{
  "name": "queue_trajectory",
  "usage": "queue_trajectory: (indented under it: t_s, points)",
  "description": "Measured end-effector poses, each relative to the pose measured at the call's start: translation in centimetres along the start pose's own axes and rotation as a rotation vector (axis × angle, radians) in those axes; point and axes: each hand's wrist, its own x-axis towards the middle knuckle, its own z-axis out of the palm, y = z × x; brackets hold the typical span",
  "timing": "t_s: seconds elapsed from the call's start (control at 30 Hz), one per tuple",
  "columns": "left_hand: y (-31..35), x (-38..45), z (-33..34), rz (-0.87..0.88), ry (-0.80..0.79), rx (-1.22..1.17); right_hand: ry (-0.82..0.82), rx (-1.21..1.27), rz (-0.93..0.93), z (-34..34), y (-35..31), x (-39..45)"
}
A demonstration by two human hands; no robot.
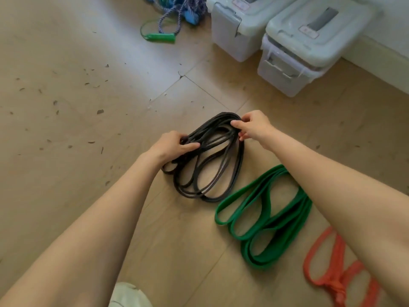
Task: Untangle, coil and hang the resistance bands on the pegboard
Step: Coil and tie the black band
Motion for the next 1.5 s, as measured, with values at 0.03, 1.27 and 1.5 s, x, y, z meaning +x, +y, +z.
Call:
queue_trajectory:
  t_s: [0.03, 1.27, 1.5]
  points:
    - [0.0, -0.1, 0.4, 0.005, 0.072, 0.05, 0.001, -0.055, -0.003, -0.1, 0.1, 0.5]
    - [10.7, -18.7, 17.9, -0.037, 0.3, 0.02, 0.25, 0.283, 0.393, -1.1, 19.3, -26.4]
    - [6.9, -18.0, 16.1, -0.624, 0.227, -0.529, 0.167, 0.466, 0.556, 4.7, 18.8, -25.7]
